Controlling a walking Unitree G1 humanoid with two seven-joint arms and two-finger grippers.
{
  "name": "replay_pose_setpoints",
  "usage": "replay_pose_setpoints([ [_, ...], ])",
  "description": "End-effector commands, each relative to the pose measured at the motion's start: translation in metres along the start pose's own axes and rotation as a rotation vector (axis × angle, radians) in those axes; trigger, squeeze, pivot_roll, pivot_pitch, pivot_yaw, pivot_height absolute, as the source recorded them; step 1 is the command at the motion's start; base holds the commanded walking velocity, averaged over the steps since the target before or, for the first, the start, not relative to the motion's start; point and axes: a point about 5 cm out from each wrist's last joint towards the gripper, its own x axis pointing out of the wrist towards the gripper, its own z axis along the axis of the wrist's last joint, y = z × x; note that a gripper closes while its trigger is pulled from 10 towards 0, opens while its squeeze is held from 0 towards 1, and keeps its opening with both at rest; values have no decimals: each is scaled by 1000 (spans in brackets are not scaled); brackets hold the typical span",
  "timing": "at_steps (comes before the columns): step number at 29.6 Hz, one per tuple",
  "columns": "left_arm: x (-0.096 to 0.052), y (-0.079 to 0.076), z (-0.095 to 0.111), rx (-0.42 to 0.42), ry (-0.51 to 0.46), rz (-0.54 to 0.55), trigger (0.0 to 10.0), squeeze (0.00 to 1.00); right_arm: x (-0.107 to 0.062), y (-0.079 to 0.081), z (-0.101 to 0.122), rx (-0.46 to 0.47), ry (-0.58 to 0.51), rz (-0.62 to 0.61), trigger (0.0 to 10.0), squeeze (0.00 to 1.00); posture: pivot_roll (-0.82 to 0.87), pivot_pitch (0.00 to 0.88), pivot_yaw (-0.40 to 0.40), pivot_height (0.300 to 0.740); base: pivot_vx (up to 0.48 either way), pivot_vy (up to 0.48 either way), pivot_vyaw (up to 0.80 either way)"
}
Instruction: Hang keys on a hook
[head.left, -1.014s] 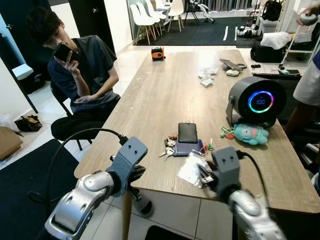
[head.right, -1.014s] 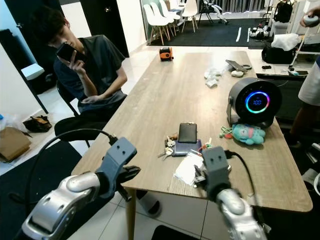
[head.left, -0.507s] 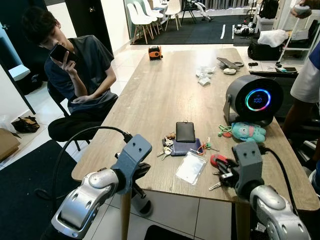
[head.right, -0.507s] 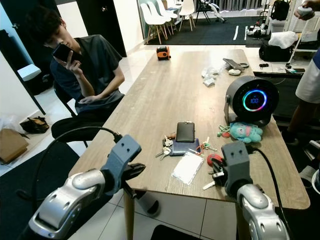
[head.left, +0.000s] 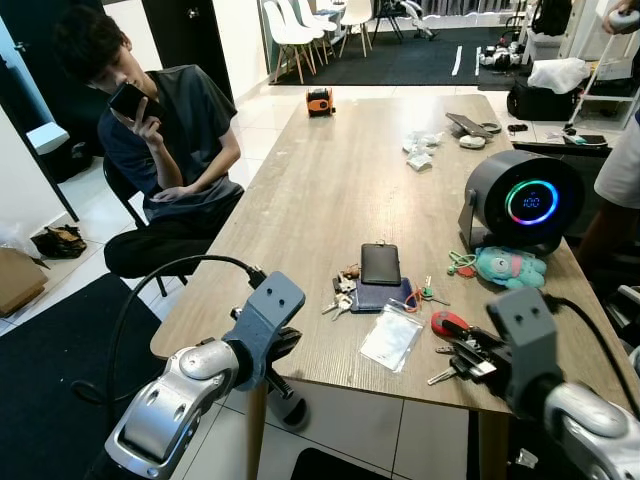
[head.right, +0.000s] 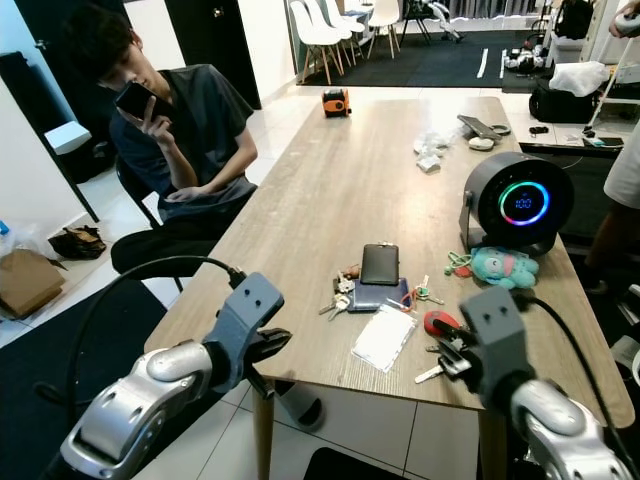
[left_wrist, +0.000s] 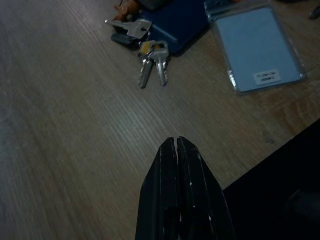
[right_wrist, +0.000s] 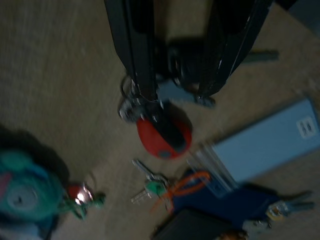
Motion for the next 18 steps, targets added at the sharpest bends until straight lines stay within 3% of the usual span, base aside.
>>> replay_pose_setpoints([
  [1,3,-4,-3,-3,9,-20,10000,0,-2,-4,-9,10,36,-44,10000,0,-25,147,132,740,0,0,0],
  [6,6,-5,-1,1,5,-34,10000,0,-5,-26,-13,-14,49,-217,10000,0,-36,151,143,740,0,0,0],
  [18,6,-2,0,3,1,-22,10000,0,6,-19,1,-11,-15,-182,10000,0,-16,148,135,740,0,0,0],
])
